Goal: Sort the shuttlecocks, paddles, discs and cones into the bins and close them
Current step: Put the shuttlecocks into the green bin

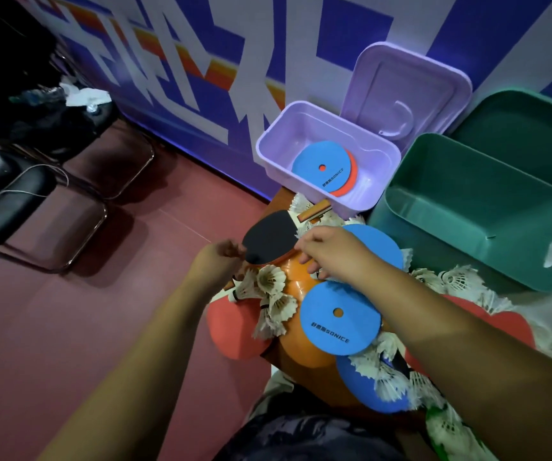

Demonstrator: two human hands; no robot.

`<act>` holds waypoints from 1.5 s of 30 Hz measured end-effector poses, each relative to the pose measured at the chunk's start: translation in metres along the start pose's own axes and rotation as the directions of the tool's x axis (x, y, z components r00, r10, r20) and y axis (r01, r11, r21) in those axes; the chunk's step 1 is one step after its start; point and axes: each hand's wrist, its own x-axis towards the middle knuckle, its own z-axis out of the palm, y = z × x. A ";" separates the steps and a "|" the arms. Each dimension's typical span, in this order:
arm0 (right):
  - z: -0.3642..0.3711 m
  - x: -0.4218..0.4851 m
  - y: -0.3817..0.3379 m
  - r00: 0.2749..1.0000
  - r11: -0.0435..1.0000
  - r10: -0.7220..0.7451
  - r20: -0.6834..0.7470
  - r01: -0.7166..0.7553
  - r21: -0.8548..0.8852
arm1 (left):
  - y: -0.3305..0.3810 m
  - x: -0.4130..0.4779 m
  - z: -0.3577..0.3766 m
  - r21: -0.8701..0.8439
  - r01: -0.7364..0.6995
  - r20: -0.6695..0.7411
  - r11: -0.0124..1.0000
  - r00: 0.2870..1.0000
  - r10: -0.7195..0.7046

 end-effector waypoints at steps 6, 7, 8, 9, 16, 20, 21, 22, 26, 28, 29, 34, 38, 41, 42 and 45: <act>0.034 0.005 0.015 0.977 0.880 -0.210 0.039 0.206 -0.428 | -0.020 -0.018 0.014 0.179 -0.039 0.058 0.983 0.998 0.029; 0.040 0.009 0.020 0.971 0.849 -0.234 0.058 0.233 -0.475 | -0.021 -0.020 0.017 0.183 -0.056 0.072 0.982 0.996 0.044; 0.045 0.012 0.024 0.966 0.822 -0.243 0.085 0.252 -0.510 | -0.023 -0.022 0.019 0.194 -0.074 0.084 0.978 0.995 0.059; 0.049 0.015 0.027 0.964 0.801 -0.239 0.113 0.261 -0.539 | -0.025 -0.023 0.021 0.216 -0.091 0.095 0.972 0.993 0.072; 0.066 0.022 0.043 0.957 0.713 -0.205 0.207 0.291 -0.638 | -0.038 -0.027 0.031 0.309 -0.165 0.073 0.937 0.986 0.149; 0.071 0.023 0.045 0.952 0.705 -0.191 0.239 0.303 -0.641 | -0.047 -0.028 0.035 0.356 -0.219 0.052 0.909 0.975 0.215; 0.071 0.023 0.044 0.951 0.710 -0.196 0.239 0.306 -0.635 | -0.051 -0.027 0.037 0.375 -0.226 0.050 0.899 0.973 0.224; 0.072 0.023 0.044 0.951 0.718 -0.201 0.236 0.307 -0.625 | -0.054 -0.026 0.038 0.391 -0.225 0.047 0.892 0.973 0.225; 0.068 0.020 0.047 0.959 0.769 -0.214 0.185 0.282 -0.574 | -0.056 -0.028 0.041 0.418 -0.204 0.016 0.885 0.976 0.218; 0.061 0.015 0.046 0.964 0.803 -0.222 0.144 0.264 -0.534 | -0.057 -0.028 0.041 0.419 -0.184 -0.013 0.889 0.978 0.208; 0.056 0.012 0.044 0.967 0.821 -0.225 0.118 0.253 -0.511 | -0.056 -0.028 0.040 0.418 -0.174 -0.026 0.892 0.979 0.203; 0.023 -0.012 0.037 0.980 0.946 -0.187 -0.067 0.161 -0.280 | -0.034 -0.035 0.034 0.399 -0.196 -0.082 0.896 0.965 0.248; -0.004 -0.031 0.035 0.961 0.980 -0.194 -0.197 0.180 -0.085 | 0.001 -0.045 0.033 0.398 -0.251 -0.108 0.882 0.942 0.317; -0.028 -0.041 0.037 0.948 0.983 -0.174 -0.268 0.183 0.010 | 0.029 -0.052 0.039 0.366 -0.338 -0.106 0.867 0.911 0.399; -0.038 -0.045 0.039 0.940 0.981 -0.174 -0.293 0.191 0.028 | 0.040 -0.053 0.042 0.347 -0.371 -0.095 0.861 0.900 0.426; -0.072 -0.062 0.045 0.902 0.971 -0.196 -0.384 0.232 0.051 | 0.076 -0.057 0.059 0.305 -0.453 -0.046 0.838 0.872 0.488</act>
